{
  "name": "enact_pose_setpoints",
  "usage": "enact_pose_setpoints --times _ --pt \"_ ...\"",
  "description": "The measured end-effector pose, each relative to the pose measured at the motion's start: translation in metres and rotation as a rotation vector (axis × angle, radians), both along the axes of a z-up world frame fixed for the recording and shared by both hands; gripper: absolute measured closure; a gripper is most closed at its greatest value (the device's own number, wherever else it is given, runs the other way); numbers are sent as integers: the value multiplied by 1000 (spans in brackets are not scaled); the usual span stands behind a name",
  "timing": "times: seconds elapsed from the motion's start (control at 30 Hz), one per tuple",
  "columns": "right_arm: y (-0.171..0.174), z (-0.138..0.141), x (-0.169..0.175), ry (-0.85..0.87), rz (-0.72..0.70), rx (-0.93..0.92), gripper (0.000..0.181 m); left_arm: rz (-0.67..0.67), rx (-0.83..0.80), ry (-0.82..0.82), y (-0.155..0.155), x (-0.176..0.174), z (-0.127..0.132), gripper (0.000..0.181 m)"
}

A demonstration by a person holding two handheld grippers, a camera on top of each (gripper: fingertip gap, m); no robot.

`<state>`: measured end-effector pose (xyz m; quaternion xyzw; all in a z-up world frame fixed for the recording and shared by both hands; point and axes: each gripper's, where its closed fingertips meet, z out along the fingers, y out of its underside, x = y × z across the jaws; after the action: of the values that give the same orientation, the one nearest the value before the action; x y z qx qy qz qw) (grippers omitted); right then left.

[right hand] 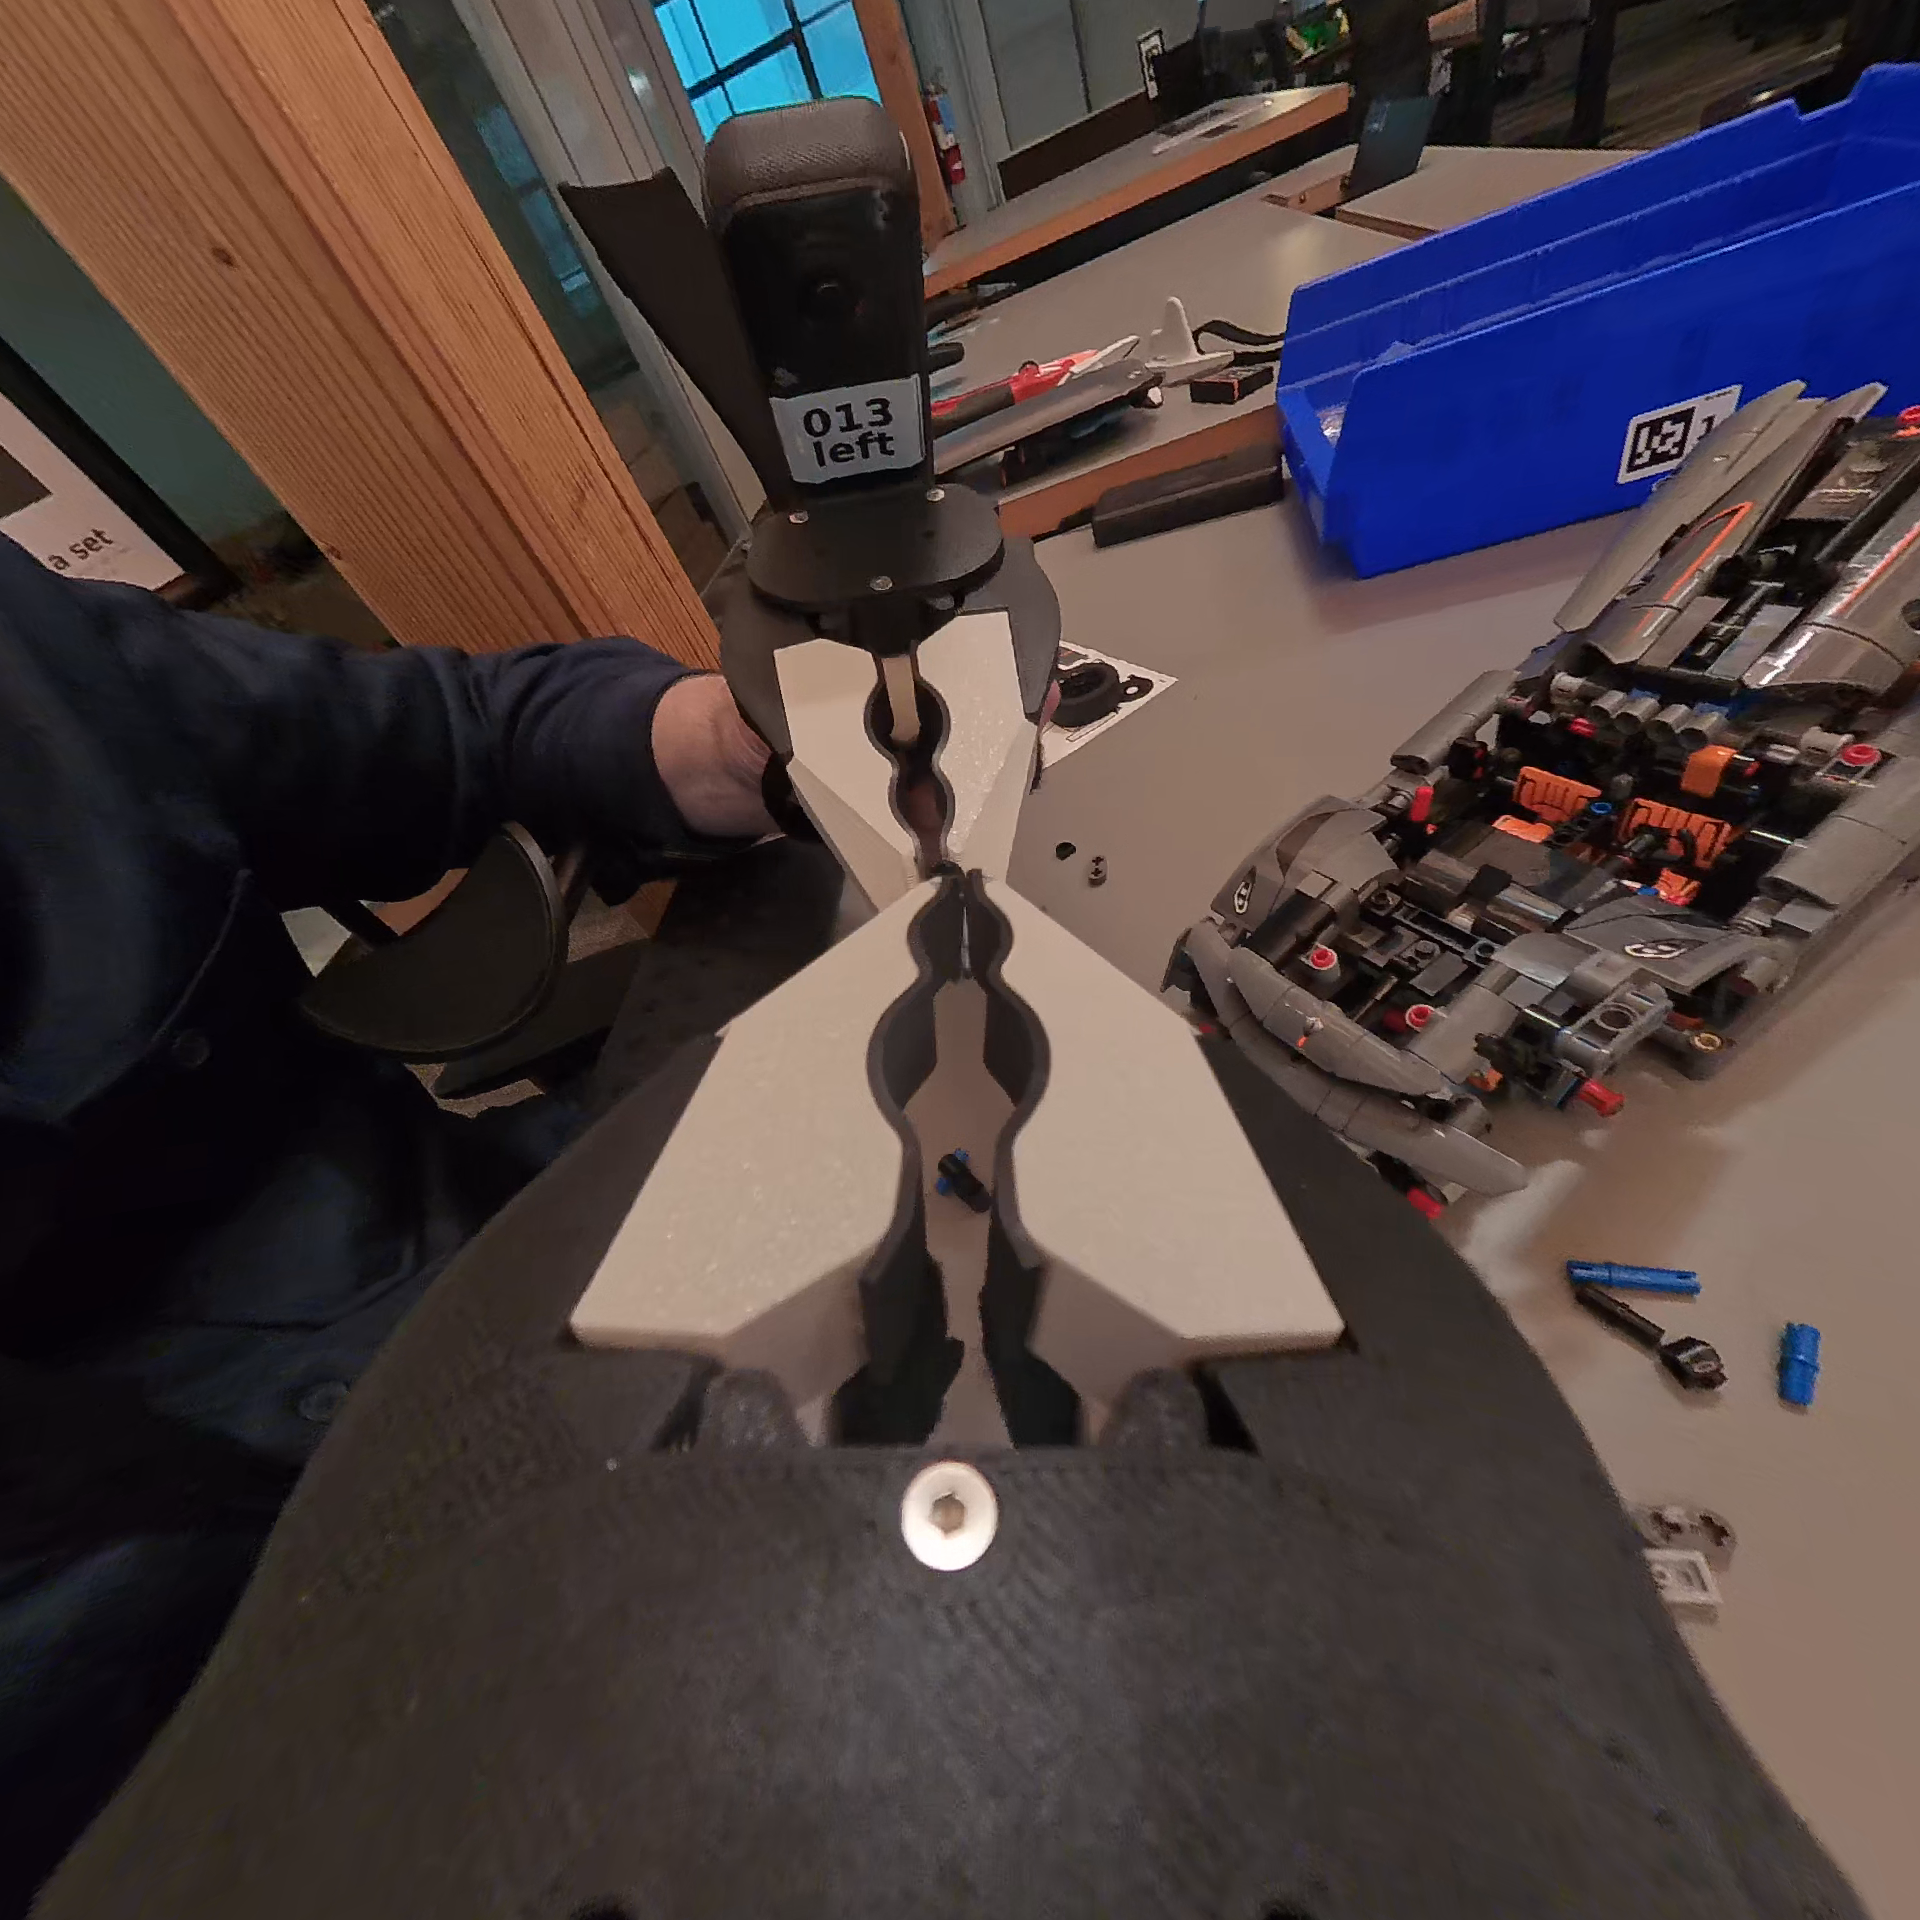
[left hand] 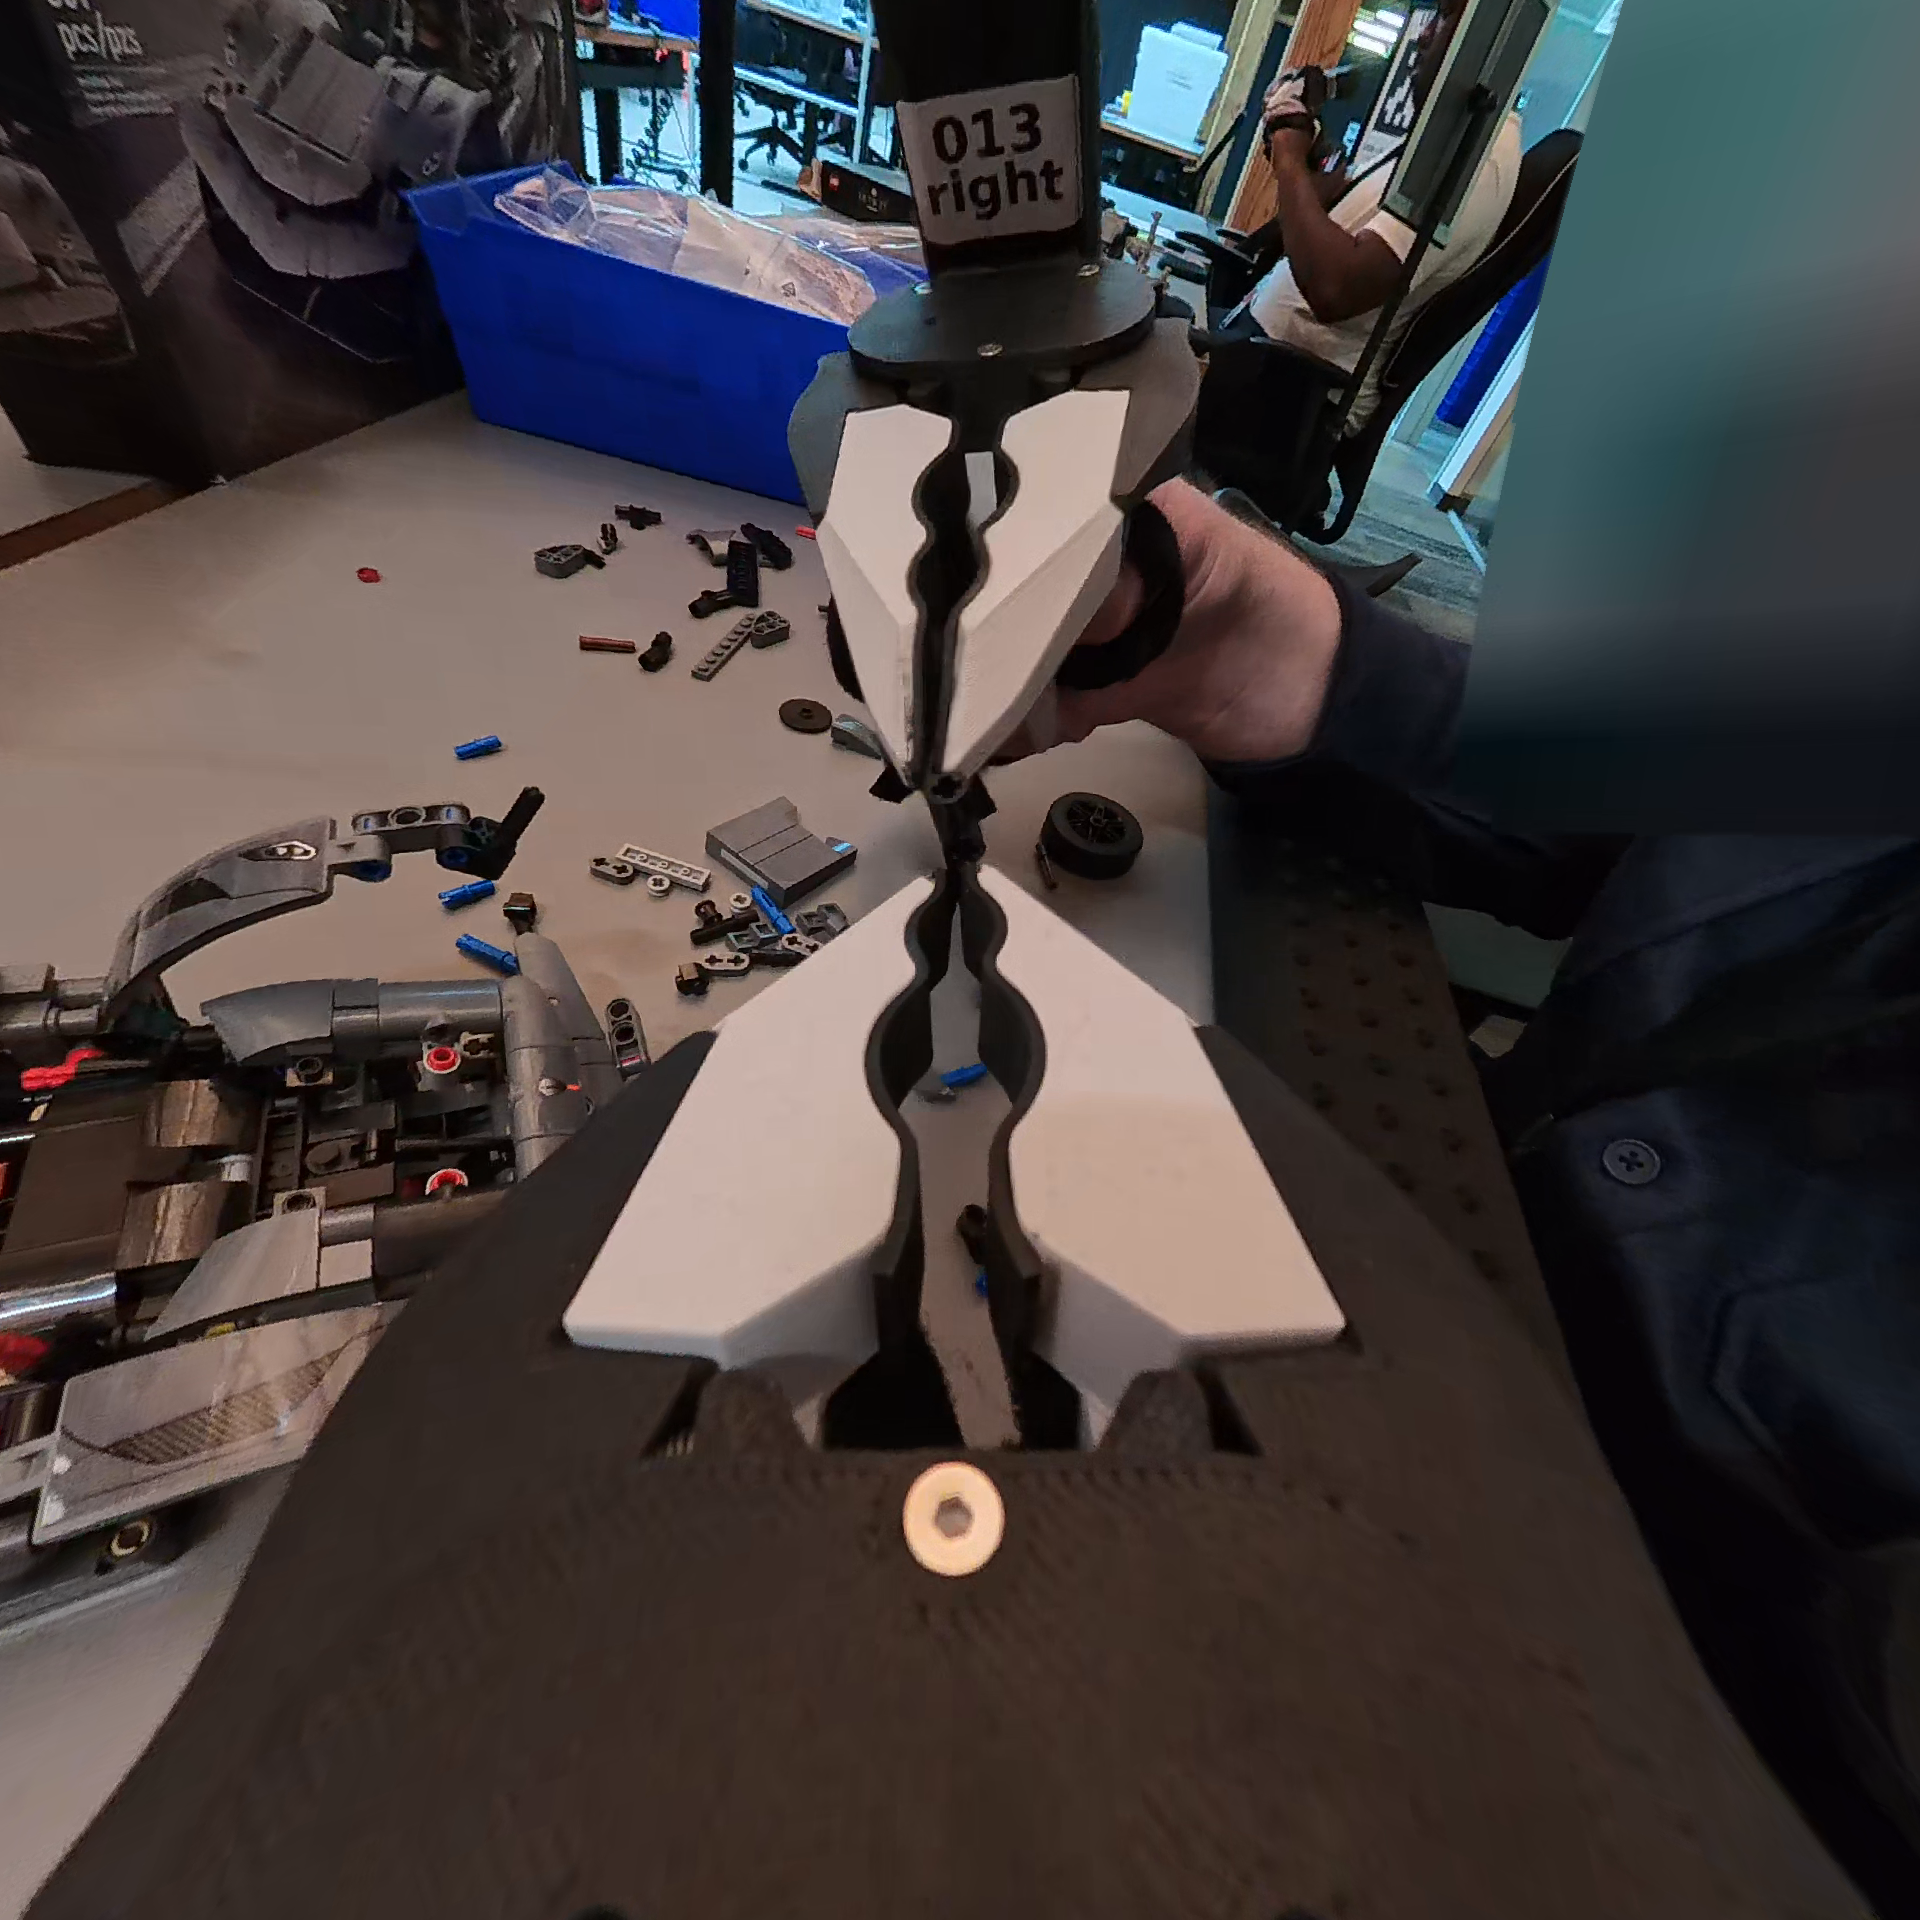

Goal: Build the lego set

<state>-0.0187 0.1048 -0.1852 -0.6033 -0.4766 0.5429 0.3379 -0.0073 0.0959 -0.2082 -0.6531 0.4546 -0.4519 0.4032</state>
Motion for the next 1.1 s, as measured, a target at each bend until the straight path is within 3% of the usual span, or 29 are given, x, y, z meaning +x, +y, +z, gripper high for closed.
enact_pose_setpoints --times 0.43,0.53,0.7,0.83,0.93,1.1 --pt "4 3 4 46 14 -117 181 -21 -47 -23 0 6 2 181" --pt "9 5 8 57 -13 -105 181 -24 -51 4 0 6 -3 174" --pt "42 -20 25 -109 -185 26 181 41 45 169 12 -2 -22 164" --pt "53 -50 34 -324 -240 208 181 96 180 418 23 -12 -54 162" --pt "61 -70 44 -465 -260 320 181 135 332 588 35 -18 -72 163" --pt "56 -84 36 -509 -204 461 181 129 486 814 49 -29 -99 172"
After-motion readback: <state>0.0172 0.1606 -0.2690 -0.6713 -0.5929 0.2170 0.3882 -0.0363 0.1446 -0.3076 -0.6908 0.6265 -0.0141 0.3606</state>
